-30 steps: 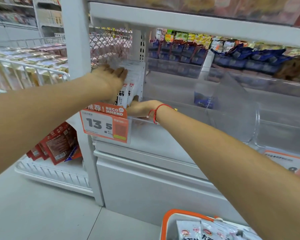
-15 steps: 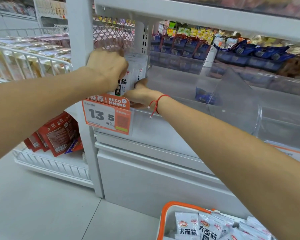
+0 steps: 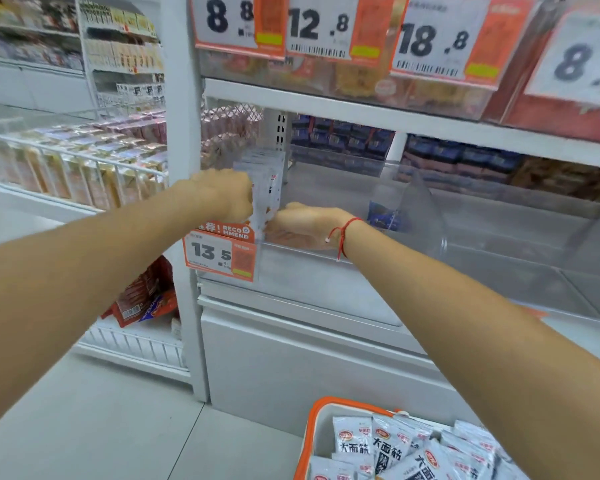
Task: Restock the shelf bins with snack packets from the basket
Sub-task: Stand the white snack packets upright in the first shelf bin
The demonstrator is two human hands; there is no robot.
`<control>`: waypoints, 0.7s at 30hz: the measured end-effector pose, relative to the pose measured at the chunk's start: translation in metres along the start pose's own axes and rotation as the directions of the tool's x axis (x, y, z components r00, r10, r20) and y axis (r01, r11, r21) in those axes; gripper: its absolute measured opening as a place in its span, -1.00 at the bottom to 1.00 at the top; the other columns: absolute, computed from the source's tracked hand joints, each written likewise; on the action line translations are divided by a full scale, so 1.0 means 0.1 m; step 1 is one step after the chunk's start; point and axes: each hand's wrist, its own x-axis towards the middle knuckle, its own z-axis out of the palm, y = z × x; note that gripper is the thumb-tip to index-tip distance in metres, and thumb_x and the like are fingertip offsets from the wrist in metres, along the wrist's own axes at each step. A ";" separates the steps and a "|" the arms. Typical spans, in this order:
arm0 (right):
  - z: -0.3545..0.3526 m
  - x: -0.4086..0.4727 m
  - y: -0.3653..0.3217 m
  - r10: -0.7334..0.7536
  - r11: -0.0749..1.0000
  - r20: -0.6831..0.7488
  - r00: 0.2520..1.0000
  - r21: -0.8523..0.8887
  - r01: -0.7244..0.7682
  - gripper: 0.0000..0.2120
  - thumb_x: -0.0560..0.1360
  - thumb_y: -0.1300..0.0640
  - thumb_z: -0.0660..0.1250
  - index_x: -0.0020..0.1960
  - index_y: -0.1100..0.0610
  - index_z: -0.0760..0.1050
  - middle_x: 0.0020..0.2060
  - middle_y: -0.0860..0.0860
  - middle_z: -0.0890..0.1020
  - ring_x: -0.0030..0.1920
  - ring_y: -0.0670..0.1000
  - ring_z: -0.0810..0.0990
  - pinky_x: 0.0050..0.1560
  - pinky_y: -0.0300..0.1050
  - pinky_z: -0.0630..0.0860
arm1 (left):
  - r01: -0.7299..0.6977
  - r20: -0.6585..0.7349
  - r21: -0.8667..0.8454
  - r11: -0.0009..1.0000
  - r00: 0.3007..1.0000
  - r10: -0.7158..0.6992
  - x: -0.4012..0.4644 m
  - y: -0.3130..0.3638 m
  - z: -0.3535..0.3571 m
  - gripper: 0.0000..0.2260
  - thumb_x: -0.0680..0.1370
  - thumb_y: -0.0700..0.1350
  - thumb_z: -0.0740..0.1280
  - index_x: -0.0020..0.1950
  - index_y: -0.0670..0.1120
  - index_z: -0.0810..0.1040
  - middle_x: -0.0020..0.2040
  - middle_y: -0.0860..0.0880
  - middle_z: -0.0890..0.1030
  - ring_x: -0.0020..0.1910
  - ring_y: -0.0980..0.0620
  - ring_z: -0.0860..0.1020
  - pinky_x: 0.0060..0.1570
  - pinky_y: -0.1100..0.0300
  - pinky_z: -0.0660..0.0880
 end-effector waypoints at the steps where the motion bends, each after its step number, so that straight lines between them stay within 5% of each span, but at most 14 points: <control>1: 0.01 -0.17 0.00 -0.043 0.999 -0.058 0.997 -0.024 0.042 -0.69 0.56 0.19 0.22 0.25 0.31 0.44 0.12 0.19 0.55 0.11 0.10 0.56 0.06 -0.11 0.52 | 0.006 -0.006 -0.065 0.998 1.000 -0.007 -0.08 0.03 -0.01 -0.75 0.57 -0.09 0.20 0.19 -0.02 0.58 0.15 -0.07 0.59 0.09 -0.16 0.54 -0.02 0.09 0.43; 4: 0.04 -0.64 0.04 -0.221 0.975 -0.310 0.925 -0.109 0.196 -0.71 0.52 0.16 0.32 0.22 0.21 0.50 0.13 0.09 0.57 0.08 0.00 0.53 0.03 -0.20 0.43 | 0.000 -0.104 -0.225 0.974 0.994 -0.024 -0.43 0.16 -0.07 -0.72 0.55 -0.11 0.23 0.21 0.07 0.59 0.20 -0.06 0.60 0.16 -0.16 0.54 0.06 0.08 0.45; 9: 0.13 -1.44 0.24 -0.349 0.932 -0.505 0.790 -0.278 0.234 -0.94 0.49 0.06 0.34 -0.07 0.02 0.56 -0.21 -0.10 0.55 -0.14 -0.07 0.50 -0.13 -0.20 0.40 | -0.030 -0.212 -0.459 0.888 0.974 -0.076 -0.97 0.47 -0.15 -0.78 0.56 -0.08 0.24 0.13 0.05 0.61 0.13 -0.03 0.64 0.10 -0.14 0.58 0.06 0.07 0.50; 14: 0.21 -2.02 0.70 -0.214 0.956 -0.392 0.895 -0.274 0.109 -0.84 0.48 0.15 0.31 -0.26 -0.01 0.52 -0.40 -0.12 0.52 -0.22 -0.01 0.57 -0.11 -0.15 0.48 | -0.013 -0.089 -0.524 0.852 0.995 -0.040 -1.40 0.92 0.12 -0.80 0.54 -0.05 0.23 0.08 0.05 0.62 0.12 0.01 0.64 0.14 -0.11 0.56 0.11 0.05 0.49; 17: 0.25 -2.29 1.07 -0.075 0.970 -0.260 0.963 -0.244 0.010 -0.88 0.49 0.21 0.30 -0.11 0.13 0.61 -0.41 -0.05 0.55 -0.41 -0.10 0.53 -0.27 -0.25 0.47 | 0.004 0.018 -0.500 0.866 1.000 0.006 -1.61 1.20 0.35 -0.81 0.52 -0.05 0.27 0.07 0.08 0.63 0.13 0.01 0.64 0.16 -0.08 0.56 0.10 0.12 0.47; 21: 0.39 -2.65 1.64 0.110 0.975 -0.171 0.979 -0.171 -0.140 -0.81 0.55 0.18 0.25 0.04 0.24 0.59 -0.27 0.07 0.61 -0.41 -0.11 0.51 -0.38 -0.31 0.44 | 0.014 0.153 -0.495 0.869 0.986 0.072 -1.89 1.60 0.73 -0.83 0.51 -0.05 0.23 -0.05 0.02 0.61 0.06 -0.04 0.65 0.10 -0.12 0.57 0.05 0.11 0.48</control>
